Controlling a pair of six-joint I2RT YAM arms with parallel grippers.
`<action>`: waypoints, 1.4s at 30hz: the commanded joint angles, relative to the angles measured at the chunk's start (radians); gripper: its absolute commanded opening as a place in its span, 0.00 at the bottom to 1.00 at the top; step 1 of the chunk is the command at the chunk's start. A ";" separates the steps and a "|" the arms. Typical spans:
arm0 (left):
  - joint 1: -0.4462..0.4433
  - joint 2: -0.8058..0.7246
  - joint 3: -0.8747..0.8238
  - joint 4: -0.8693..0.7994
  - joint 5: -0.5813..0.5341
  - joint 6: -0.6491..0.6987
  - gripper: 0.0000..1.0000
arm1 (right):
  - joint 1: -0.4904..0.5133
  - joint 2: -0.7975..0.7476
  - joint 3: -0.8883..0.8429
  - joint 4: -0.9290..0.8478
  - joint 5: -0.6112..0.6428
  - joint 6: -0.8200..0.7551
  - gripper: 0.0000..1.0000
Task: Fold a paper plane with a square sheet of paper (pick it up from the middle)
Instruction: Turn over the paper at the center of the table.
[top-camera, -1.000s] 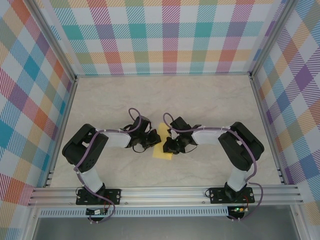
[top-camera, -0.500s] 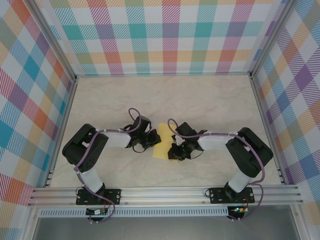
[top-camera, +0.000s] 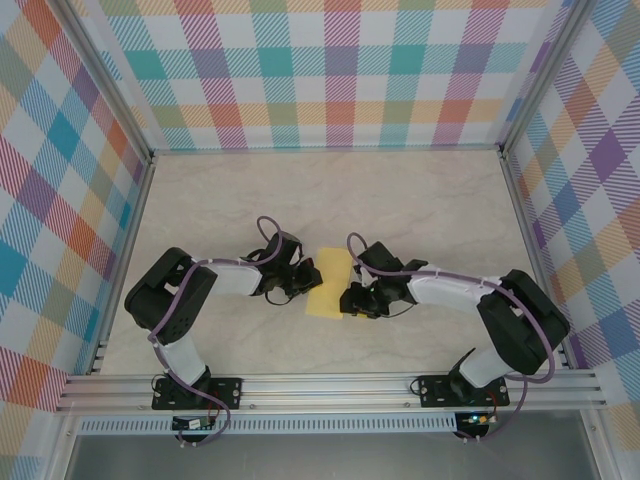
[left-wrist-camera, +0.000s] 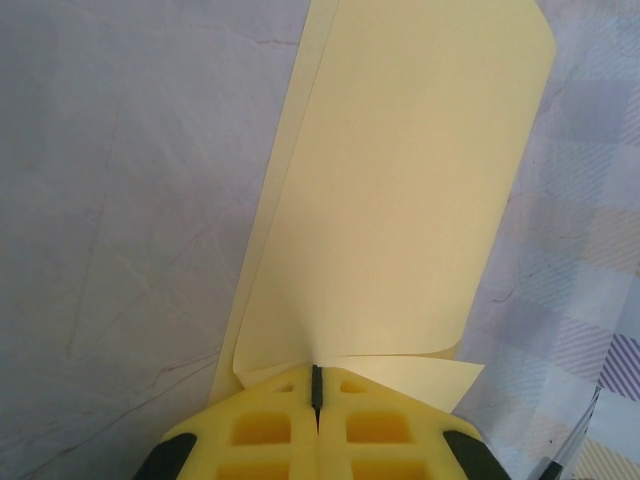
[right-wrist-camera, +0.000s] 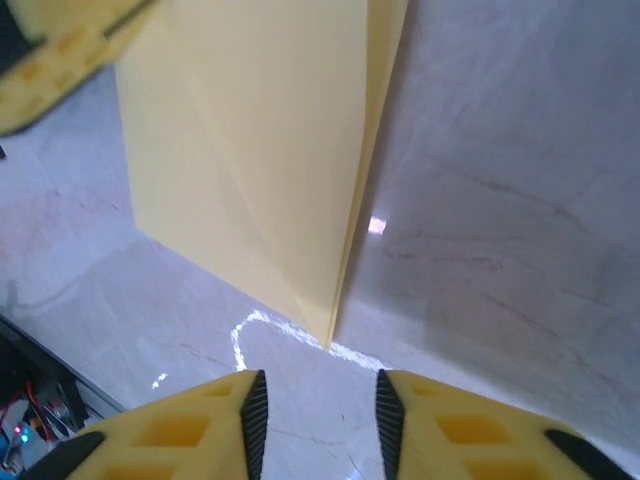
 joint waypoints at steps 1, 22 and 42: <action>-0.003 -0.023 0.009 -0.084 -0.027 -0.003 0.00 | -0.031 0.018 0.039 0.008 0.036 0.098 0.39; -0.003 -0.026 0.047 -0.147 -0.044 0.040 0.00 | -0.054 0.187 0.086 0.196 -0.081 0.159 0.33; -0.003 -0.093 0.033 -0.129 -0.067 -0.003 0.07 | -0.056 0.183 -0.001 0.425 -0.107 0.161 0.28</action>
